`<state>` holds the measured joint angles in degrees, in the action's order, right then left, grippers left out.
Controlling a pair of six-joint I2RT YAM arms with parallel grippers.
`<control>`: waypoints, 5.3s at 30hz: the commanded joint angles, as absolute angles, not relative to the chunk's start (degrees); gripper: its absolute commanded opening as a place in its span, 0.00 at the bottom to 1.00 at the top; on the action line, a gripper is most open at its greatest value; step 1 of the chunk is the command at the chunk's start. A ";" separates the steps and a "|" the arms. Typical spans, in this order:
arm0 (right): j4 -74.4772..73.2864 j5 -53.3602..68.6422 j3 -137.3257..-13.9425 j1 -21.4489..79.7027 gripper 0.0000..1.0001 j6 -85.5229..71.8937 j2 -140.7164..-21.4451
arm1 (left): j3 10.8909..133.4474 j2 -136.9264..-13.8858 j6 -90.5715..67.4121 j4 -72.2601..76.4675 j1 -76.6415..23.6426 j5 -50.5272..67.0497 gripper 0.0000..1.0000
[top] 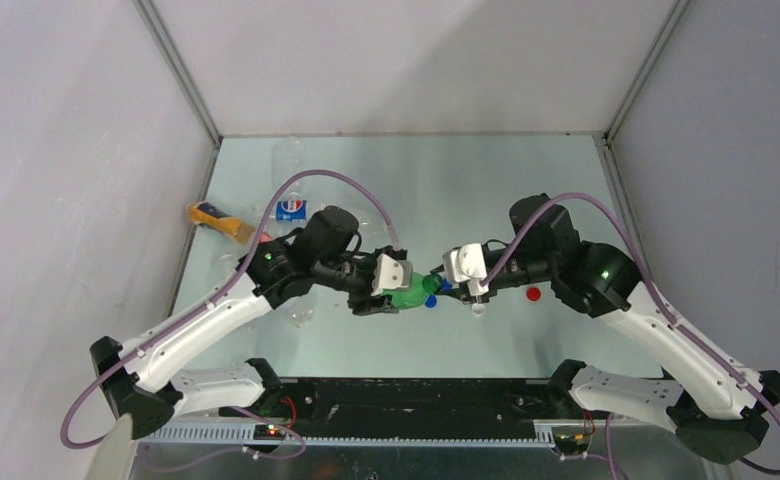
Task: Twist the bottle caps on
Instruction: Screw the bottle cap onto the plastic bottle, then place the plastic bottle at the center of the board.
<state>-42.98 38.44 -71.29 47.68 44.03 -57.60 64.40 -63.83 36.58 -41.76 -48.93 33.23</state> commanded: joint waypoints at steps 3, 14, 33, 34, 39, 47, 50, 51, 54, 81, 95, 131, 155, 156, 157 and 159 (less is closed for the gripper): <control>-42.33 39.17 -71.46 47.96 0.08 39.62 -59.77 | 66.41 -63.13 35.37 -38.32 -49.19 32.24 0.06; -35.34 16.42 -71.76 47.97 0.00 -11.14 -64.50 | 56.10 -56.28 29.02 -18.15 -53.92 4.66 0.05; -31.92 -1.20 -72.79 44.60 0.38 -18.02 -62.20 | 49.72 -56.24 29.43 -14.16 -58.63 -8.58 0.04; -31.65 1.70 -72.74 44.51 0.42 -14.77 -61.01 | 49.82 -56.05 29.18 -15.78 -57.04 -4.50 0.04; -30.39 12.88 -70.59 44.41 0.48 8.42 -56.31 | 51.13 -56.20 29.14 -20.10 -53.31 6.99 0.04; -38.98 31.61 -69.49 44.41 0.49 34.55 -53.30 | 53.70 -55.86 31.41 -24.40 -49.30 24.89 0.05; -41.40 34.32 -69.47 44.45 0.49 38.90 -53.25 | 55.49 -56.55 32.58 -27.10 -49.23 28.36 0.06; -42.21 34.83 -69.49 44.44 0.49 40.33 -53.30 | 56.26 -56.71 32.89 -28.15 -49.24 29.81 0.06; -43.28 36.93 -69.50 44.56 0.49 42.18 -53.41 | 57.35 -57.26 33.04 -29.17 -49.22 31.89 0.06; -36.77 32.55 -69.53 46.89 0.00 24.48 -57.82 | 56.34 -57.03 29.72 -23.02 -50.72 23.25 0.05; -35.82 7.22 -71.02 46.29 0.06 -25.02 -61.90 | 45.33 -55.00 26.46 -1.88 -58.52 -8.24 0.00; -6.08 7.63 -61.91 41.49 0.11 -15.05 -61.51 | 37.78 -57.68 4.66 20.78 -53.23 0.51 0.55; 18.57 0.64 -57.90 6.16 0.10 4.03 -86.97 | 26.26 -39.96 -18.60 0.38 -48.11 -6.17 1.00; 19.09 0.23 -57.89 5.85 0.10 4.21 -88.36 | 26.08 -39.15 -19.42 -0.70 -47.97 -6.16 1.00; 19.89 0.11 -57.91 5.78 0.10 4.42 -89.01 | 26.09 -38.82 -19.77 -1.98 -47.94 -6.24 1.00; 20.83 0.01 -57.86 5.68 0.10 4.66 -90.67 | 26.13 -38.05 -20.93 -3.20 -47.87 -6.75 1.00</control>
<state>12.36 0.01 -57.65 6.09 3.09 -88.47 25.80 -39.92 -15.97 -1.56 -48.42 -6.26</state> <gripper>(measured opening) 0.376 0.996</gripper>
